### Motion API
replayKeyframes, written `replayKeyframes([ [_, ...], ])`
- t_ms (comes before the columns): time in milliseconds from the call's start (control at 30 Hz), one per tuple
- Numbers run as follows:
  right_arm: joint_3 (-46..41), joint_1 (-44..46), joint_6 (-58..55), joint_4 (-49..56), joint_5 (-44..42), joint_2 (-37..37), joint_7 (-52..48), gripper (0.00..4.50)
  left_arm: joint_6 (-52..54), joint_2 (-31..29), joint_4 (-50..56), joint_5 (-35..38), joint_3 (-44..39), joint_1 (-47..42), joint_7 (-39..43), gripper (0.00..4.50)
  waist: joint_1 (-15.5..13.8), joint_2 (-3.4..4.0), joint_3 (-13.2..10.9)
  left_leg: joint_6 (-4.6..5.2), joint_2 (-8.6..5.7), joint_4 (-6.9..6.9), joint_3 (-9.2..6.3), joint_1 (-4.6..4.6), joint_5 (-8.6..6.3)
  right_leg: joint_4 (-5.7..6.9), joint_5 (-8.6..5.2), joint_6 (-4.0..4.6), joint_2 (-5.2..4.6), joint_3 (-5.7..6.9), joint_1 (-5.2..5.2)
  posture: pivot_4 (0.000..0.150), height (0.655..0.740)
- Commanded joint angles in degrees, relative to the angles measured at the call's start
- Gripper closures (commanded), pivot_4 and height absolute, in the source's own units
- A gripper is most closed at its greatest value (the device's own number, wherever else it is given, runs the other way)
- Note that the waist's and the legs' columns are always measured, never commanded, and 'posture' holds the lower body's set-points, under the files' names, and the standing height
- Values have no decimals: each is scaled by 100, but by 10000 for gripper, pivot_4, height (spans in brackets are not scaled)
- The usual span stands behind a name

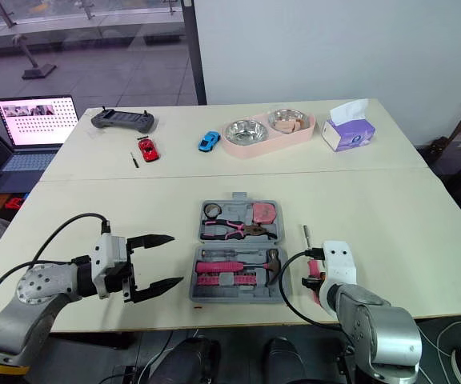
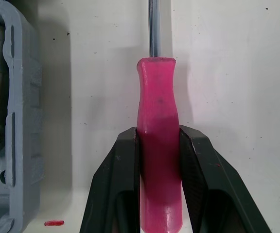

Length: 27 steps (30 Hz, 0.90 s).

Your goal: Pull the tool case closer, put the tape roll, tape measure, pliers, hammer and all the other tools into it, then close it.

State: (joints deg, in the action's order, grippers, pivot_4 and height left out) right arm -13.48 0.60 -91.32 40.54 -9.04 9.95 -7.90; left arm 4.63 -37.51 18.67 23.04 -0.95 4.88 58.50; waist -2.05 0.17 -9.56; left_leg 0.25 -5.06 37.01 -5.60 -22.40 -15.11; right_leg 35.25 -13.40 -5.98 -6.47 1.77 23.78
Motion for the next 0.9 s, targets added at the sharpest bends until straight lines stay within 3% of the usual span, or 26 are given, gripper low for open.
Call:
replayKeyframes([
  [33,-64,-90,274,-83,83,-150,120,25390,-39,-11,220,18,-41,40,-50,0,4,-2,1,0,0,0,0,0,0,0,0,0,0,0,-1,1500,7400],
  [200,-288,-17,214,392,-40,7,-57,850,61,-80,233,186,-184,37,-9,0,-3,1,-1,0,-1,5,1,2,0,0,0,-1,-1,0,6,1500,7400],
  [367,-774,722,-116,742,-512,756,-782,318,76,-279,26,361,-426,-3,228,0,36,8,-8,0,1,4,8,-7,0,3,1,-1,1,-1,26,1500,7400],
  [500,-534,1282,600,205,-1124,2345,-1990,318,22,-420,-133,518,-517,-57,565,0,100,15,-21,1,2,0,11,-5,0,2,0,-1,2,0,4,1500,7400],
  [633,411,1191,3294,-412,-1001,4111,-3790,318,158,-345,-256,1000,-660,-168,842,0,138,-2,-38,12,3,-2,17,-5,-6,-7,0,-24,-4,6,-7,1500,7400],
  [700,763,1216,4200,-833,-835,4568,-4273,318,227,-323,-375,1138,-695,-212,943,0,151,-12,-45,17,3,-1,23,-1,-9,-8,1,-41,-5,6,-11,1500,7400],
  [800,2081,1682,6751,-1791,185,5397,-5646,318,-161,-115,-722,1096,-709,-290,1106,0,186,-16,-57,19,2,2,34,-1,-10,-11,3,-41,-10,1,-12,1500,7400],
  [900,3029,2233,8763,-2746,1109,5587,-6386,318,-726,129,-942,882,-713,-367,1140,0,192,-30,-69,19,0,6,47,3,-11,-11,3,-40,-21,-1,-13,1500,7400],
])
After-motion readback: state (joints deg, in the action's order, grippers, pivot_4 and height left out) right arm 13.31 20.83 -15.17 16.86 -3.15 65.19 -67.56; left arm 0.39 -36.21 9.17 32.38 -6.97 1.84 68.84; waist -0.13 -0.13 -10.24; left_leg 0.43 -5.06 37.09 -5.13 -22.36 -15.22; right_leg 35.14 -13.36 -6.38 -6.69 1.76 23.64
